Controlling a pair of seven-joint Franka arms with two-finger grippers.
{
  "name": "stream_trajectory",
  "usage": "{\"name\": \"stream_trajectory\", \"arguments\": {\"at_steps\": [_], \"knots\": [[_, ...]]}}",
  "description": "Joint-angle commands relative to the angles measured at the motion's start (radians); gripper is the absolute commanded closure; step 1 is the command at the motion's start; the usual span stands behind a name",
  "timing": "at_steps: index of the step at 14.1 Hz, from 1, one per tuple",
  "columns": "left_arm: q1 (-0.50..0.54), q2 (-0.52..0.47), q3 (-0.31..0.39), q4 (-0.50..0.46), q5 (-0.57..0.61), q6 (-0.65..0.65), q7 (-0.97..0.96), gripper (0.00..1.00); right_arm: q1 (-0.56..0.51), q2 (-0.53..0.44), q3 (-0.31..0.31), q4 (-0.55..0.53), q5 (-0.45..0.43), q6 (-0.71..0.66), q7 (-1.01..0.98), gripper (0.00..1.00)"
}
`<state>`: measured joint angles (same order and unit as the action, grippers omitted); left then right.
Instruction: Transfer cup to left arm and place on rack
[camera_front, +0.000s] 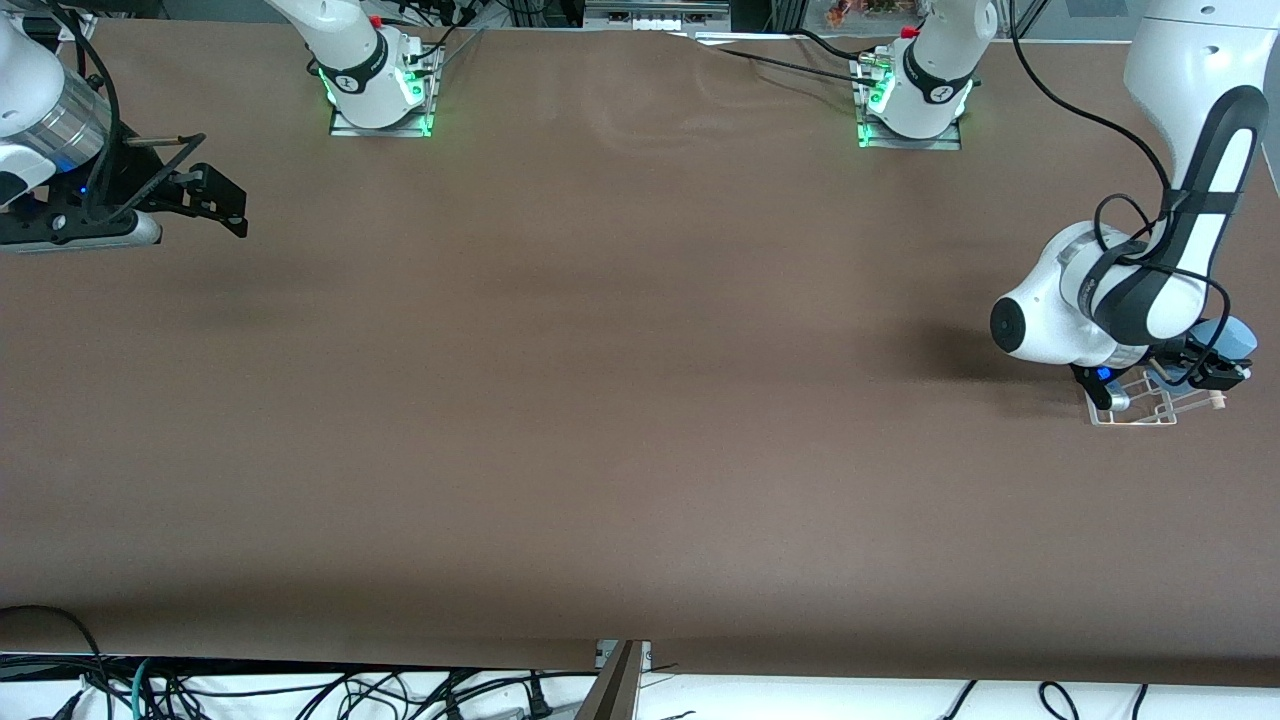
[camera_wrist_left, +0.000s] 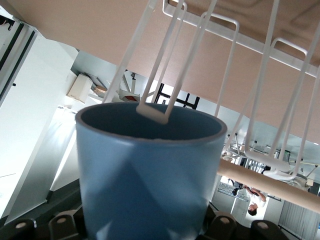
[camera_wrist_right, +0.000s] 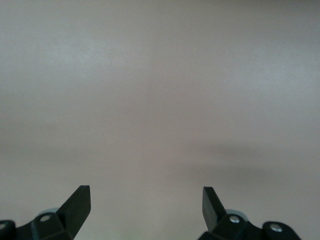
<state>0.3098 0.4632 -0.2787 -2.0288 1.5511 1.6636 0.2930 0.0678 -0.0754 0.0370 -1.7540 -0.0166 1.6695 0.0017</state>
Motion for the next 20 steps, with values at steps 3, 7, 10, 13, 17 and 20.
{"name": "stream_trajectory", "arguments": {"at_steps": [3, 7, 10, 13, 17, 20], "knots": [[0.009, 0.009, -0.005, 0.001, 0.044, 0.004, -0.043, 0.0, 0.006, 0.083, 0.001, 0.117, -0.014, -0.03, -0.016, 0.01], [0.011, 0.009, -0.007, 0.018, 0.029, 0.004, -0.043, 0.0, 0.003, 0.086, 0.0, 0.117, -0.013, -0.048, -0.014, 0.01], [0.015, 0.009, -0.007, 0.08, -0.102, 0.004, -0.067, 0.0, 0.006, 0.086, 0.001, 0.117, -0.013, -0.05, -0.009, 0.01], [0.025, 0.005, -0.007, 0.175, -0.36, 0.002, -0.078, 0.0, 0.007, 0.088, 0.001, 0.117, -0.011, -0.05, -0.008, 0.01], [0.026, -0.001, -0.002, 0.263, -0.549, -0.011, -0.071, 0.0, 0.009, 0.088, 0.003, 0.119, -0.008, -0.089, -0.003, 0.01], [0.032, -0.021, -0.002, 0.306, -0.777, -0.047, -0.08, 0.0, 0.009, 0.085, 0.003, 0.12, -0.005, -0.105, 0.0, 0.01]]}}
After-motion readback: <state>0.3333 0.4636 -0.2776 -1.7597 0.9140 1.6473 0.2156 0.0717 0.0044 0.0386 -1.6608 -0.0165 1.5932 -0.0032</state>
